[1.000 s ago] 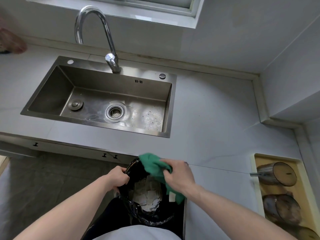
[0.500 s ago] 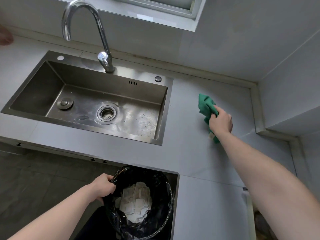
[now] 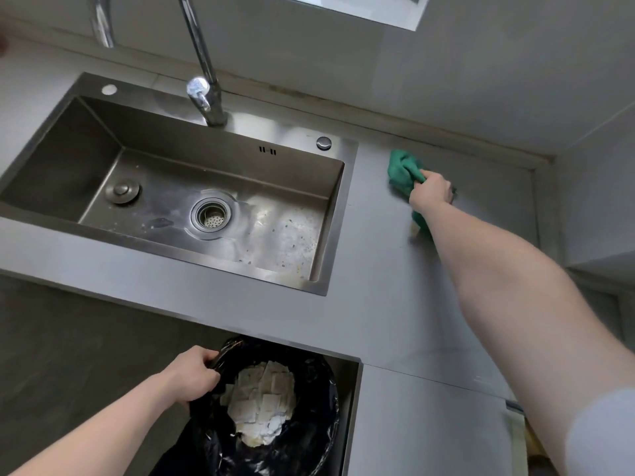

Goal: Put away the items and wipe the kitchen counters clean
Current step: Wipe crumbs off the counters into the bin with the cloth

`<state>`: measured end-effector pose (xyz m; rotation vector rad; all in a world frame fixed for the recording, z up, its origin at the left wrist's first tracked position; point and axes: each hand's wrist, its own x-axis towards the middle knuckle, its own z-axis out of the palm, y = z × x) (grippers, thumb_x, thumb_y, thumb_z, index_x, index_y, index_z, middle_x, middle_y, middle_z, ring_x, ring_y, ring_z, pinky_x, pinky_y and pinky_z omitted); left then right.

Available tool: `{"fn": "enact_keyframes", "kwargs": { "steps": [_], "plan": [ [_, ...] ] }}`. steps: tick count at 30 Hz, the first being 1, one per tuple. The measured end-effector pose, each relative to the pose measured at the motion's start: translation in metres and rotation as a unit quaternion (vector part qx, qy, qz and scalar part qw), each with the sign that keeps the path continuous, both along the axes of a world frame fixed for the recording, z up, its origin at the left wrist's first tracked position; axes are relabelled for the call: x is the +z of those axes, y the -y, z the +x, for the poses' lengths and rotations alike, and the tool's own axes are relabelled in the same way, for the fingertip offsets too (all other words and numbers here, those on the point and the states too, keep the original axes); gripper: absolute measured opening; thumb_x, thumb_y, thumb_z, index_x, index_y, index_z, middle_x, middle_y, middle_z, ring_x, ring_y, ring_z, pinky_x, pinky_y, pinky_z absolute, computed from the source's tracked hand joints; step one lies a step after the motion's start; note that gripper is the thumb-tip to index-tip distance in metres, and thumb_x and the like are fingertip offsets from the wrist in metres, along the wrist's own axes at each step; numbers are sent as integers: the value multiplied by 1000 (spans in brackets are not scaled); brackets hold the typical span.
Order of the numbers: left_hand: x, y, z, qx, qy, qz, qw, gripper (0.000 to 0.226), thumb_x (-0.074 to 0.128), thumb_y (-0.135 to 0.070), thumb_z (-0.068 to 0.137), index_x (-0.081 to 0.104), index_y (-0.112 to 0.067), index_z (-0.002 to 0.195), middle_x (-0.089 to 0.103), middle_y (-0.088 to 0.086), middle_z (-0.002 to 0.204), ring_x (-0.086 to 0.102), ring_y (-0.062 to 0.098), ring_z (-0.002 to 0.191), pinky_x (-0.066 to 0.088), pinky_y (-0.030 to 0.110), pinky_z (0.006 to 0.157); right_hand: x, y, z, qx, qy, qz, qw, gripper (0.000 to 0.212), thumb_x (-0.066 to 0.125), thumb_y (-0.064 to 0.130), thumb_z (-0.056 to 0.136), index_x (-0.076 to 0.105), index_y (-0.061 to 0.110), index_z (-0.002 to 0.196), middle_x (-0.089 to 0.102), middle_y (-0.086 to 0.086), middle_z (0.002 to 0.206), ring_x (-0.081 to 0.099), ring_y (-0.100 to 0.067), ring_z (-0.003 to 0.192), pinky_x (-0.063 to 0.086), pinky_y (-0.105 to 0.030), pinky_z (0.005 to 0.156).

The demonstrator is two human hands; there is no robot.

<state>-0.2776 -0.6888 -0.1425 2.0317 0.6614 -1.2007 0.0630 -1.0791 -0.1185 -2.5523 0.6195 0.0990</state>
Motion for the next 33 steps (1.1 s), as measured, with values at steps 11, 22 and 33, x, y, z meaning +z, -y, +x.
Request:
{"fn": "enact_keyframes", "kwargs": {
  "steps": [11, 22, 33],
  "plan": [
    [-5, -4, -1, -11, 11, -3, 1000, 20, 52, -6, 75, 62, -20, 66, 53, -8, 55, 49, 11, 50, 38, 16, 47, -55, -24, 43, 188, -72, -20, 979, 55, 49, 25, 98, 42, 40, 151, 31, 13, 164, 27, -32, 151, 23, -55, 121],
    [5, 8, -6, 2, -3, -21, 1000, 21, 51, -3, 77, 64, -18, 71, 54, -8, 53, 53, 13, 52, 42, 18, 45, -56, -52, -91, 290, -49, -48, 955, 60, 54, 11, 95, 47, 37, 149, 38, 13, 160, 30, -31, 150, 24, -59, 121],
    [16, 9, -8, -14, 3, -17, 1000, 23, 50, -3, 71, 65, -20, 64, 66, 3, 64, 66, 25, 59, 56, 32, 48, -12, -95, -262, 307, -90, -24, 947, 60, 51, 10, 88, 57, 37, 141, 50, 18, 150, 52, -17, 134, 42, -32, 111]
  ]
}}
